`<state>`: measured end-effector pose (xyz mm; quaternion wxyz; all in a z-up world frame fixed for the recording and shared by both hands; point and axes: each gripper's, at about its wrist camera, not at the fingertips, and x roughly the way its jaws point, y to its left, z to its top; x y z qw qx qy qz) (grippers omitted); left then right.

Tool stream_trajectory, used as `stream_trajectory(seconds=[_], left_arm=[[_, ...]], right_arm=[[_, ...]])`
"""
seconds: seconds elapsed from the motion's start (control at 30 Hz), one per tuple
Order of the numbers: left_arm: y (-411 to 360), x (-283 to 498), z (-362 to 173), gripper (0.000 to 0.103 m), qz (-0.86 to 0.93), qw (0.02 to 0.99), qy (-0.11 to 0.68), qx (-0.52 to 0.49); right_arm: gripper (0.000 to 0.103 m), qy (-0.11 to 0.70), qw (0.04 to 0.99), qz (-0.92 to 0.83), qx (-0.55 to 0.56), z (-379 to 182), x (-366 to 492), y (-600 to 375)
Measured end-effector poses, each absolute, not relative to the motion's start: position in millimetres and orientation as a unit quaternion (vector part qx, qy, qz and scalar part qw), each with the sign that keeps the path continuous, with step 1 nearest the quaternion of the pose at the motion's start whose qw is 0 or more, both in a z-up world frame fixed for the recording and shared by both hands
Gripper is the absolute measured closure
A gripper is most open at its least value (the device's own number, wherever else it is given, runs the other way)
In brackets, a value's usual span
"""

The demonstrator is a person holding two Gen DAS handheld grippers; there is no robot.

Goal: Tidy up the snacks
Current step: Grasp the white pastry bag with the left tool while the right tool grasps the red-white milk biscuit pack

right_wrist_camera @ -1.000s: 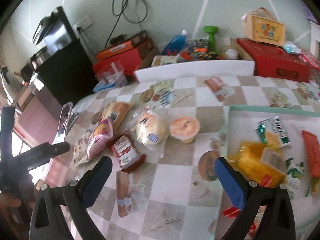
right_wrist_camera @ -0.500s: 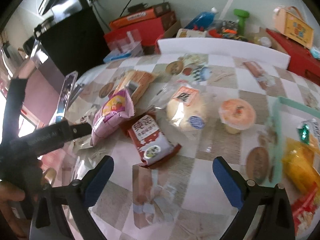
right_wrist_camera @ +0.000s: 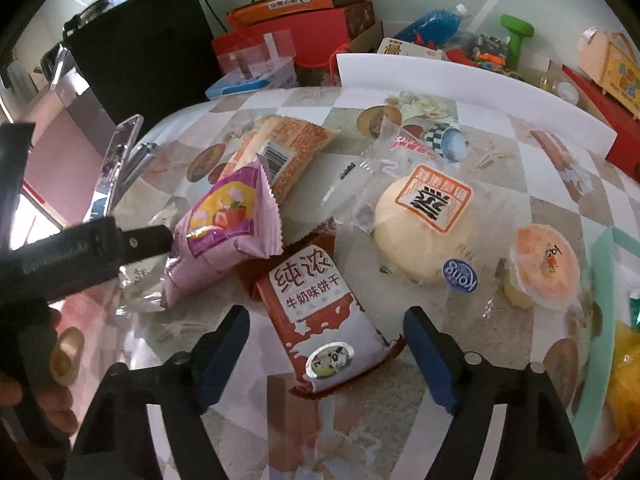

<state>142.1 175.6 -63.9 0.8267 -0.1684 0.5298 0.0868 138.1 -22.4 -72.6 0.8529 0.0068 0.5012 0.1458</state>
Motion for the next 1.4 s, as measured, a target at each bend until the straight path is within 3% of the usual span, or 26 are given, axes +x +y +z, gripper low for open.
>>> stream_trajectory(seconds=[0.07,0.23,0.5,0.7,0.73,0.83,1.4], left_arm=[[175,146,-65,0.011,0.088,0.827,0.530,-0.164],[177,147,-66,0.012,0.097,0.825,0.534,-0.157],[180,148,-69,0.013,0.118,0.820,0.546,-0.128],[171,152,-71,0.045,0.121,0.823,0.548,-0.093],[169,152,-70,0.048,0.121,0.823,0.547,-0.091],[168,151,-69,0.048,0.117,0.824,0.547,-0.091],[149,129,-44,0.049,0.114,0.832,0.537,-0.083]], right_arm=[[0.031,0.499,0.854,0.144,-0.001,-72,138,-21],[0.039,0.500,0.855,0.139,-0.002,-71,138,-22],[0.042,0.504,0.854,0.129,0.002,-71,134,-29],[0.049,0.506,0.853,0.127,0.004,-70,129,-34],[0.054,0.507,0.853,0.126,0.005,-70,128,-35],[0.059,0.509,0.851,0.127,0.010,-69,125,-37],[0.060,0.495,0.855,0.140,0.064,-42,92,-63]])
